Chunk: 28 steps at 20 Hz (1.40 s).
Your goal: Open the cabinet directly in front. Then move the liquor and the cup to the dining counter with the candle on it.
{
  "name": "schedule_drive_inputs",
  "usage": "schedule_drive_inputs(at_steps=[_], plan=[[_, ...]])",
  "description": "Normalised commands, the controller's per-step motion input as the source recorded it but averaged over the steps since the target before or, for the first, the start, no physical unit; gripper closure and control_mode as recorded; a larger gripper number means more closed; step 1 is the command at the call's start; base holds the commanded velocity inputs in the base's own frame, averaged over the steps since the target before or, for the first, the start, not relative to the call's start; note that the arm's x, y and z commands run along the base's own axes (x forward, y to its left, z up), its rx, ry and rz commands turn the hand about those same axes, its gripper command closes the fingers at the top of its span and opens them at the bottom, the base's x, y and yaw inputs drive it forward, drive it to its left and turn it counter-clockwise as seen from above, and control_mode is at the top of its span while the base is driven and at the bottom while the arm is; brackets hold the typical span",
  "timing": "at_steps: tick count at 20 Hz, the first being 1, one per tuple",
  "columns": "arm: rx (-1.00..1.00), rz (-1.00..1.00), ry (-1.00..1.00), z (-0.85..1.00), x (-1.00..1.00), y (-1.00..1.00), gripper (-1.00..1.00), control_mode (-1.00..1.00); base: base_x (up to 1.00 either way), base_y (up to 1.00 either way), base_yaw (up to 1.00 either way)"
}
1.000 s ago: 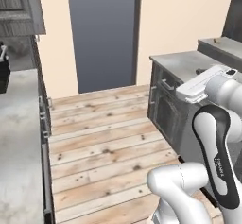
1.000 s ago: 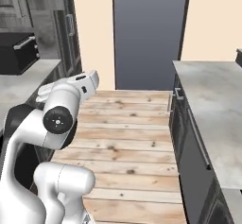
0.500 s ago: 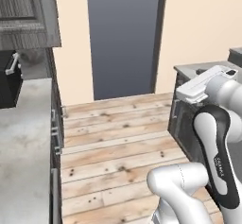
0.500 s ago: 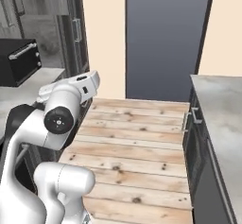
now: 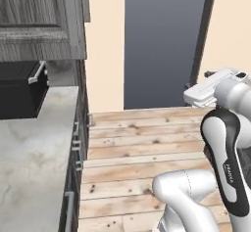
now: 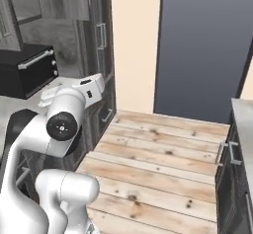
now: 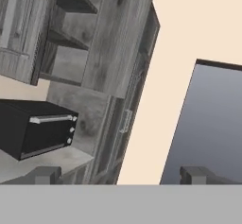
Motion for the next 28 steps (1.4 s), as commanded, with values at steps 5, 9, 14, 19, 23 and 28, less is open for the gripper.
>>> schedule_drive_inputs(at_steps=[5, 9, 14, 19, 23, 28], plan=[[0.00, 0.00, 0.00, 0.00, 0.00, 0.00, -1.00, 1.00, 0.78, 0.00, 0.34], [0.00, 0.00, 0.00, 0.00, 0.00, 0.00, -1.00, 1.00, 0.84, 0.00, 0.36], [0.00, 0.00, 0.00, 0.00, 0.00, 0.00, -1.00, 1.00, 0.84, -0.01, 0.38], [0.00, 0.00, 0.00, 0.00, 0.00, 0.00, -1.00, 1.00, 0.53, -0.08, 0.41], [0.00, 0.00, 0.00, 0.00, 0.00, 0.00, -1.00, 1.00, 0.21, 0.00, 0.50], [0.00, 0.00, 0.00, 0.00, 0.00, 0.00, -1.00, 1.00, 0.03, 0.00, 0.56]])
